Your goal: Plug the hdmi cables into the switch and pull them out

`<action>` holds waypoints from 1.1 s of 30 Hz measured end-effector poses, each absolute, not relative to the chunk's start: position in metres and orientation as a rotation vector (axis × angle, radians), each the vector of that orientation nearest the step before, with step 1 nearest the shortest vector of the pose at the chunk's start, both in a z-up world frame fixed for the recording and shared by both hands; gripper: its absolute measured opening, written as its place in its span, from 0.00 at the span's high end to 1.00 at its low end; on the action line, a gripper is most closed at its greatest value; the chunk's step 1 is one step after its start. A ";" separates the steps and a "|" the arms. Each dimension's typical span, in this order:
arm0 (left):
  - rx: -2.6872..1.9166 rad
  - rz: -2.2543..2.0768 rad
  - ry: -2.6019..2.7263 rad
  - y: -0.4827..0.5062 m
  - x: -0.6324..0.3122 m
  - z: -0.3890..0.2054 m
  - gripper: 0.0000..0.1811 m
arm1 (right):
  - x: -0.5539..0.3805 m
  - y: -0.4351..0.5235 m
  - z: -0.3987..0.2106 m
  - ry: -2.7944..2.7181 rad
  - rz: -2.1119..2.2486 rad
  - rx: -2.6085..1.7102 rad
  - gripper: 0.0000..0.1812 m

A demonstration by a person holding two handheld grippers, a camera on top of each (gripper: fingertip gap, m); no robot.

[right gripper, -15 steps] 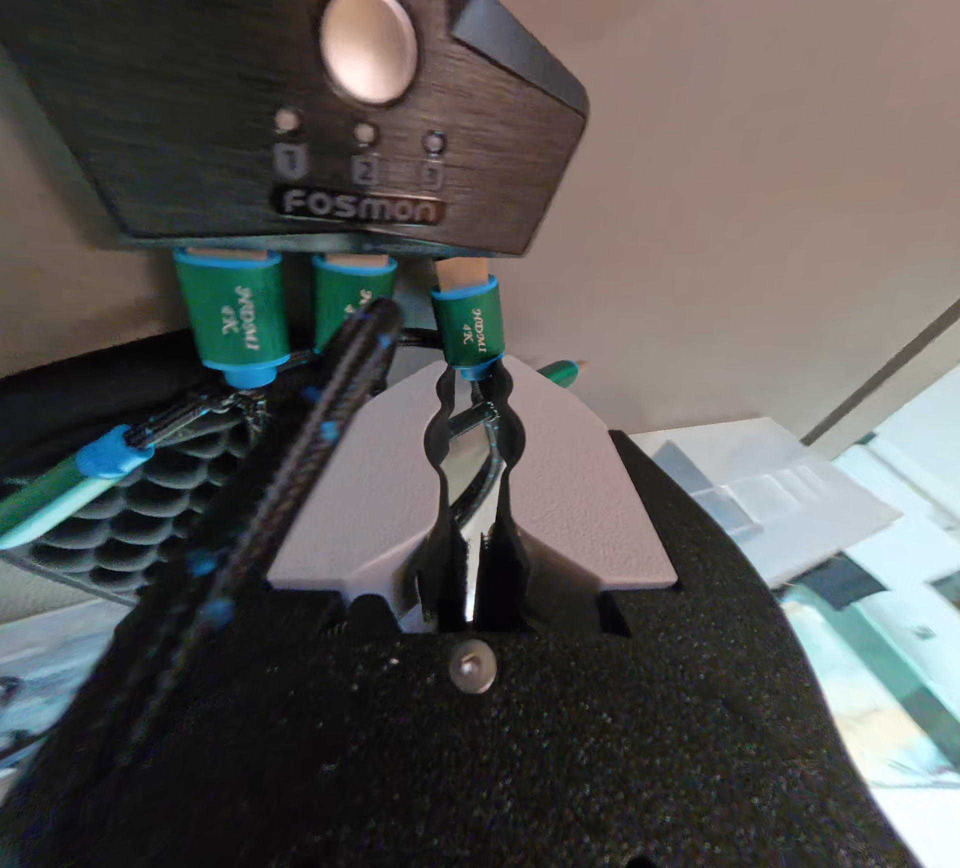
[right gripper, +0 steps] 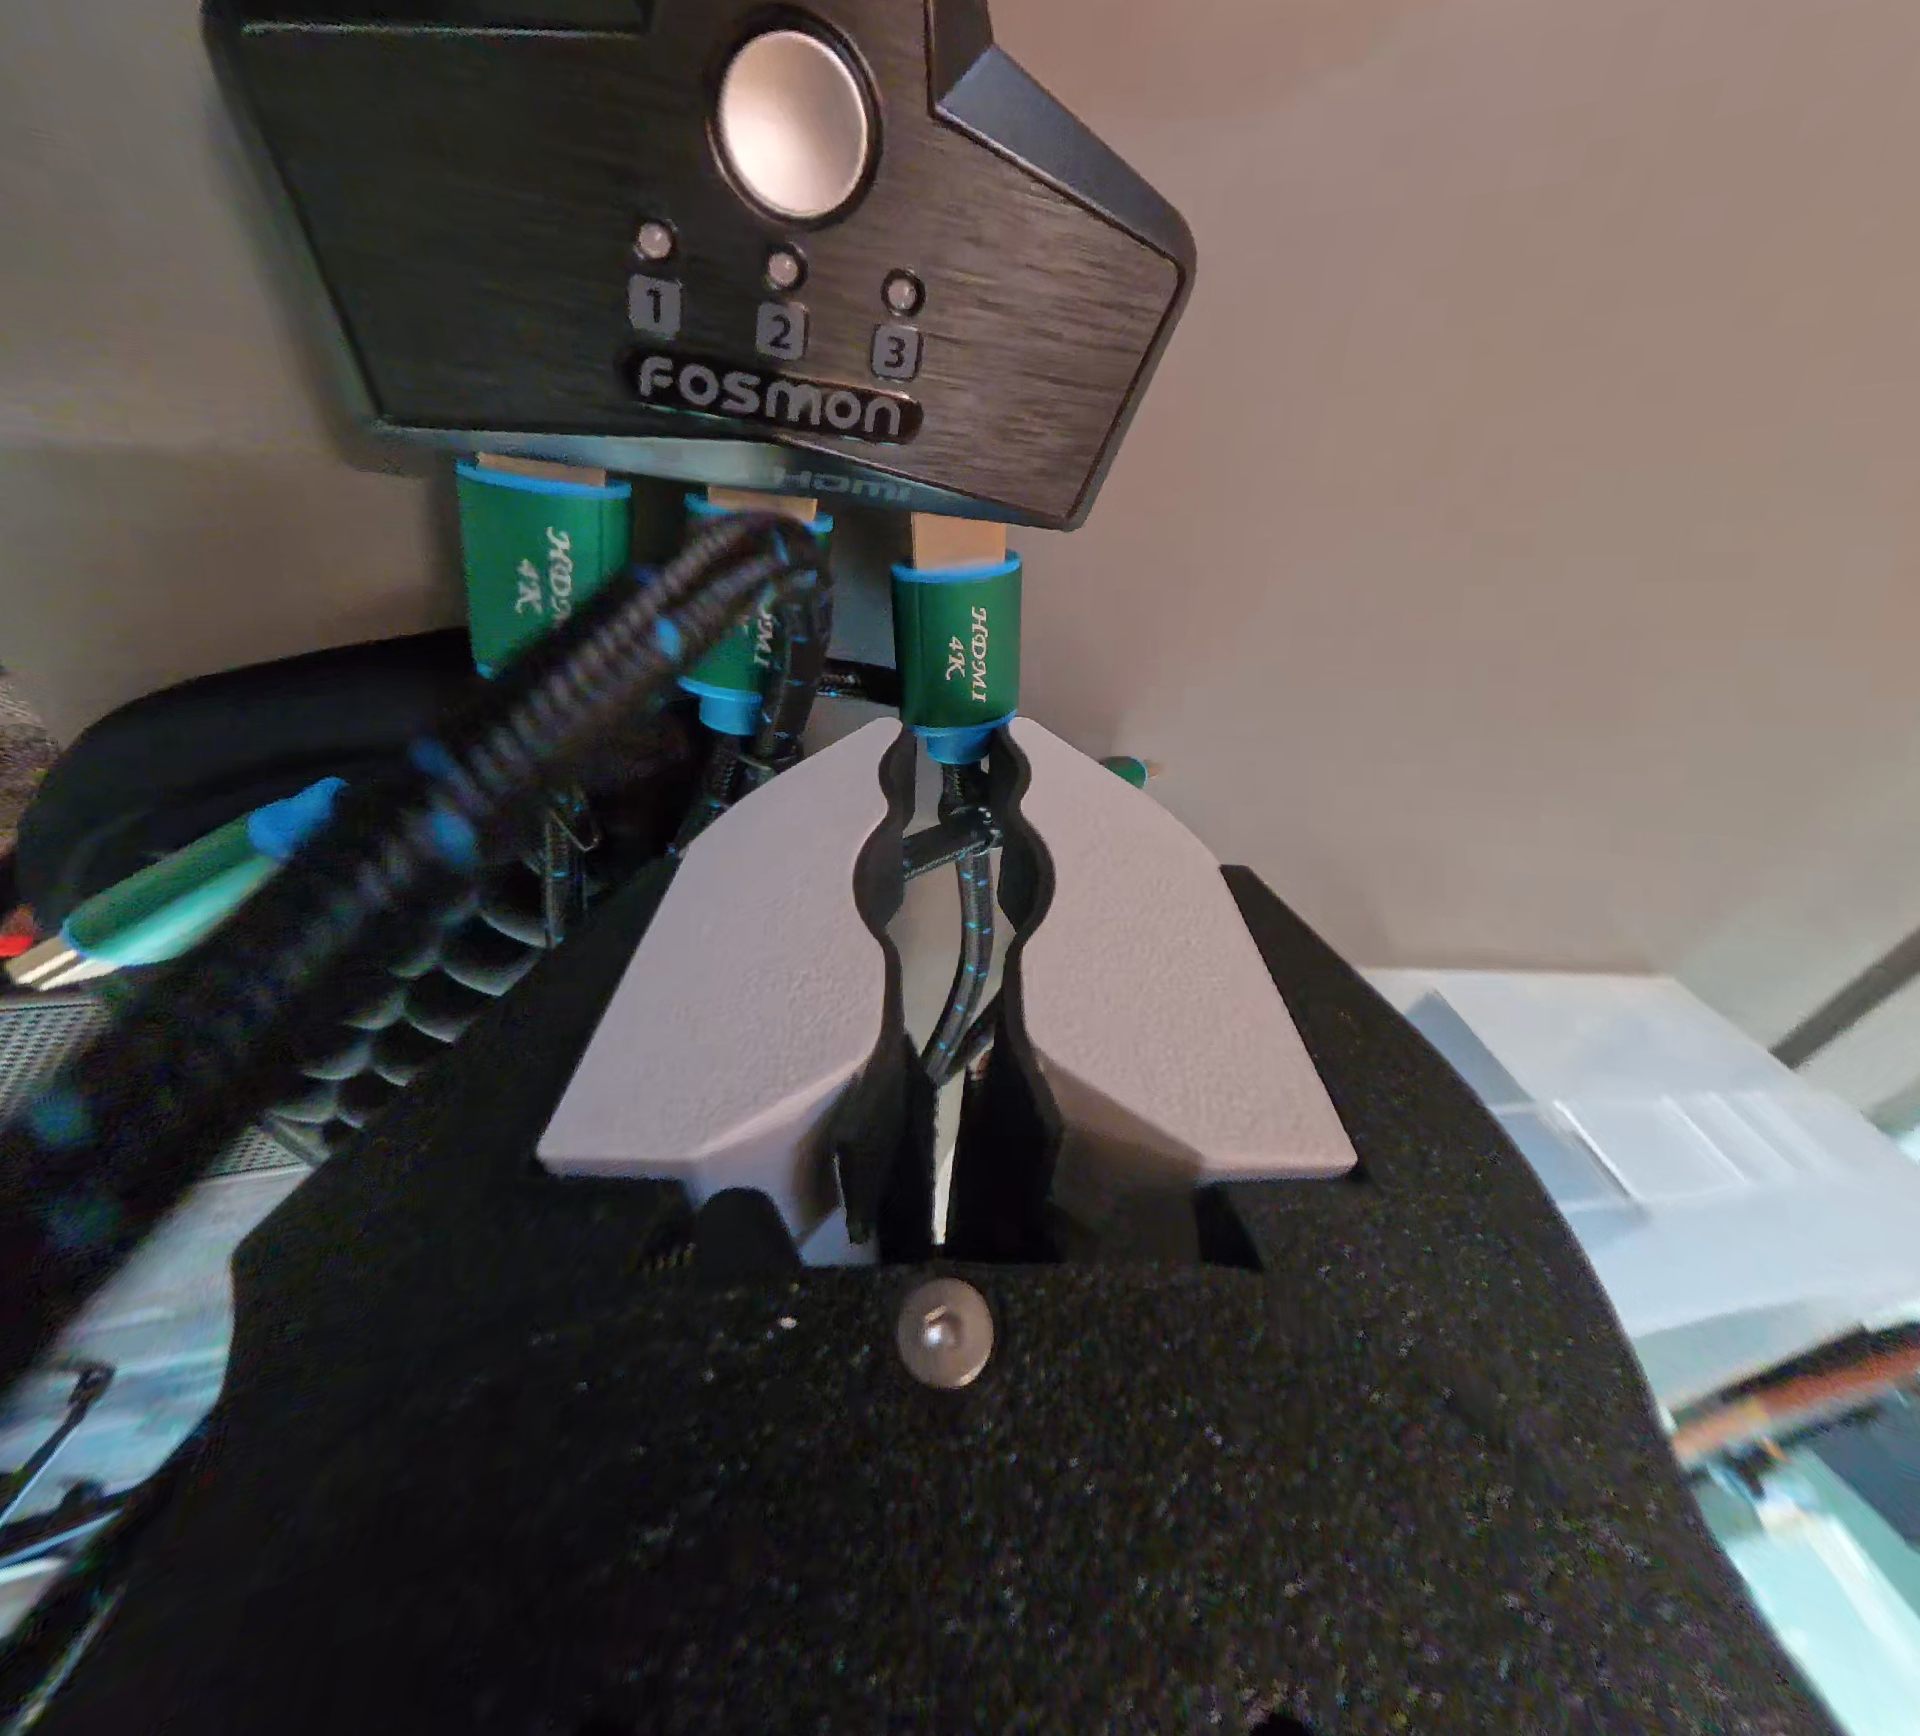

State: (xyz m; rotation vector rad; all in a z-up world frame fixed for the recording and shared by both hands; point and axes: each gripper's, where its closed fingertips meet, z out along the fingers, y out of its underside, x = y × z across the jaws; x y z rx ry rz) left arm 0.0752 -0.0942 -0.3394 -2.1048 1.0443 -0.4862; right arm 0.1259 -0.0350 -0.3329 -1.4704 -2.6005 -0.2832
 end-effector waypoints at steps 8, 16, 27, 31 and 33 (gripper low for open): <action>-2.103 -0.500 1.066 -0.096 0.078 -0.340 0.81 | 0.124 -0.042 -0.330 -2.535 0.166 -1.699 0.91; -2.087 -0.510 1.081 -0.098 0.078 -0.339 0.82 | 0.120 -0.047 -0.330 -2.376 0.568 -1.845 0.89; -2.078 -0.441 1.014 -0.093 0.076 -0.337 0.82 | 0.121 -0.040 -0.325 -2.204 0.331 -1.978 0.90; -2.126 -0.466 0.975 -0.093 0.078 -0.339 0.82 | 0.122 -0.038 -0.329 -2.094 0.238 -2.086 0.90; -2.137 -0.473 0.958 -0.093 0.078 -0.339 0.82 | 0.121 -0.037 -0.330 -2.060 0.256 -2.120 0.90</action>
